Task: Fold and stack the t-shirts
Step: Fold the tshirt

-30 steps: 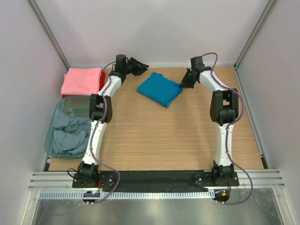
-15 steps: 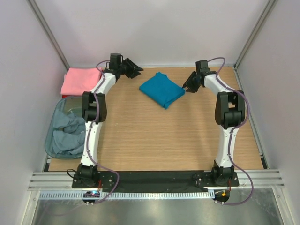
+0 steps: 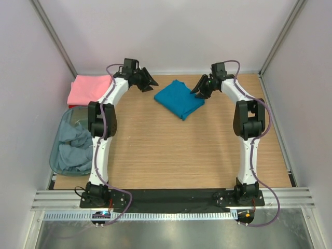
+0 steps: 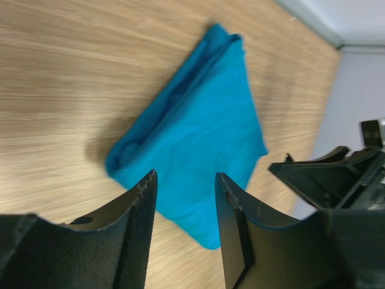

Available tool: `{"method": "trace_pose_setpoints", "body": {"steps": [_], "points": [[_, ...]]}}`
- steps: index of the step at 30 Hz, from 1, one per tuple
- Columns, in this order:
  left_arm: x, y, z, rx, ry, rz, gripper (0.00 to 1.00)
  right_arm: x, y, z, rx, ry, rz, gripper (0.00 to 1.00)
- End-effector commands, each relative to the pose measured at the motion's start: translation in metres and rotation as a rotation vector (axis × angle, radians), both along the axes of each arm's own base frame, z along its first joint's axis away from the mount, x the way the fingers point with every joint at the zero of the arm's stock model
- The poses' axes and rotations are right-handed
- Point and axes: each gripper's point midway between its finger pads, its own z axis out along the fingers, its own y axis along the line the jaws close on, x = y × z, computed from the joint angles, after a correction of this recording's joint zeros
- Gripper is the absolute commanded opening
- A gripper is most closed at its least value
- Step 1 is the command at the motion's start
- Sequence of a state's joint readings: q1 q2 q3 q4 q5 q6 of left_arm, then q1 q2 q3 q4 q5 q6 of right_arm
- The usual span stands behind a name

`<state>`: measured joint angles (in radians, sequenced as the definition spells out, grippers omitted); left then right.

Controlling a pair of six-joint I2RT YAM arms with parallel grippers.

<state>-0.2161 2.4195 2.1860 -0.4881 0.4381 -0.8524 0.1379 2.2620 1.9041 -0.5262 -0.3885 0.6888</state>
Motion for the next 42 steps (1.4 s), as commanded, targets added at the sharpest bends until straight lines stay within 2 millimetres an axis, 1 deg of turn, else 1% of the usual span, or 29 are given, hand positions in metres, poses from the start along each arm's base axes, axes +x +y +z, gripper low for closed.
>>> {"method": "trace_pose_setpoints", "body": {"steps": [1,3,4,5,6,7,8,9,10,12,14,18,20,24,25,27,28,29,30,31,32,34,35,37,38,39,40,41,42], "points": [[-0.012,0.019,-0.028,0.11,0.039,-0.044,0.46,-0.009,0.009,0.015,0.022,-0.001,0.067,0.46],[-0.013,0.017,-0.033,0.119,0.009,-0.095,0.47,-0.019,0.009,0.014,0.022,0.028,0.082,0.5],[-0.02,0.01,-0.038,0.084,0.016,-0.144,0.48,-0.025,0.011,0.024,0.036,0.023,0.085,0.52],[-0.02,0.007,-0.04,0.074,0.003,-0.162,0.48,-0.03,0.013,0.025,0.047,0.029,0.094,0.54],[-0.019,0.006,-0.041,0.078,-0.022,-0.182,0.48,-0.043,0.017,0.019,0.05,0.054,0.108,0.56],[-0.019,0.006,-0.046,0.082,-0.023,-0.192,0.49,-0.049,0.017,0.029,0.05,0.046,0.111,0.57],[-0.02,0.005,-0.048,0.079,-0.027,-0.207,0.49,-0.055,0.016,0.031,0.047,0.045,0.116,0.57],[-0.018,0.004,-0.048,0.077,-0.048,-0.219,0.49,-0.066,0.018,0.025,0.045,0.072,0.123,0.57],[-0.016,0.003,-0.05,0.076,-0.063,-0.233,0.49,-0.071,0.017,0.034,0.048,0.061,0.125,0.57],[-0.016,-0.004,-0.054,0.048,-0.081,-0.271,0.49,-0.082,0.016,0.033,0.044,0.078,0.136,0.57],[-0.013,-0.007,-0.057,0.03,-0.09,-0.291,0.49,-0.089,0.015,0.042,0.039,0.071,0.152,0.57],[-0.009,-0.012,-0.066,0.013,-0.116,-0.316,0.48,-0.098,0.014,0.048,0.02,0.07,0.178,0.57],[-0.01,-0.013,-0.066,0.008,-0.127,-0.332,0.46,-0.103,0.011,0.047,0.004,0.076,0.184,0.57],[-0.02,-0.016,-0.063,-0.023,-0.114,-0.364,0.29,-0.112,0.008,0.04,-0.01,0.091,0.185,0.56],[-0.027,-0.016,-0.061,-0.031,-0.101,-0.37,0.18,-0.113,0.008,0.04,-0.01,0.089,0.187,0.56],[-0.037,-0.018,-0.057,-0.052,-0.077,-0.371,0.06,-0.117,0.006,0.038,-0.012,0.096,0.186,0.56],[-0.042,-0.018,-0.043,-0.061,-0.083,-0.369,0.04,-0.12,0.006,0.039,-0.018,0.094,0.191,0.56],[-0.057,-0.018,-0.05,-0.076,-0.037,-0.377,0.02,-0.123,0.005,0.039,-0.023,0.096,0.193,0.56],[-0.067,-0.017,-0.05,-0.073,-0.018,-0.377,0.01,-0.127,0.002,0.035,-0.036,0.102,0.203,0.56],[-0.074,-0.014,-0.027,-0.065,-0.046,-0.369,0.0,-0.131,0.001,0.037,-0.046,0.099,0.206,0.56],[-0.097,-0.008,-0.049,-0.044,0.034,-0.351,0.0,-0.138,-0.002,0.031,-0.052,0.117,0.21,0.56],[-0.119,-0.002,-0.05,-0.035,0.08,-0.328,0.0,-0.146,-0.004,0.029,-0.068,0.118,0.222,0.56],[-0.143,0.004,-0.051,-0.019,0.125,-0.312,0.01,-0.155,-0.006,0.027,-0.07,0.129,0.223,0.56],[-0.171,0.01,-0.052,-0.01,0.189,-0.28,0.04,-0.164,-0.008,0.026,-0.069,0.138,0.227,0.56],[-0.184,0.011,-0.035,-0.009,0.171,-0.277,0.05,-0.173,-0.008,0.026,-0.065,0.145,0.228,0.56],[-0.206,0.019,-0.052,0.013,0.237,-0.258,0.16,-0.176,-0.008,0.026,-0.063,0.14,0.229,0.56],[-0.216,0.02,-0.052,0.019,0.258,-0.245,0.25,-0.179,-0.008,0.025,-0.061,0.142,0.23,0.56],[-0.226,0.025,-0.052,0.03,0.282,-0.229,0.31,-0.183,-0.008,0.026,-0.059,0.14,0.228,0.56],[-0.23,0.033,-0.051,0.072,0.279,-0.201,0.37,-0.183,-0.008,0.027,-0.057,0.139,0.229,0.56]]}}
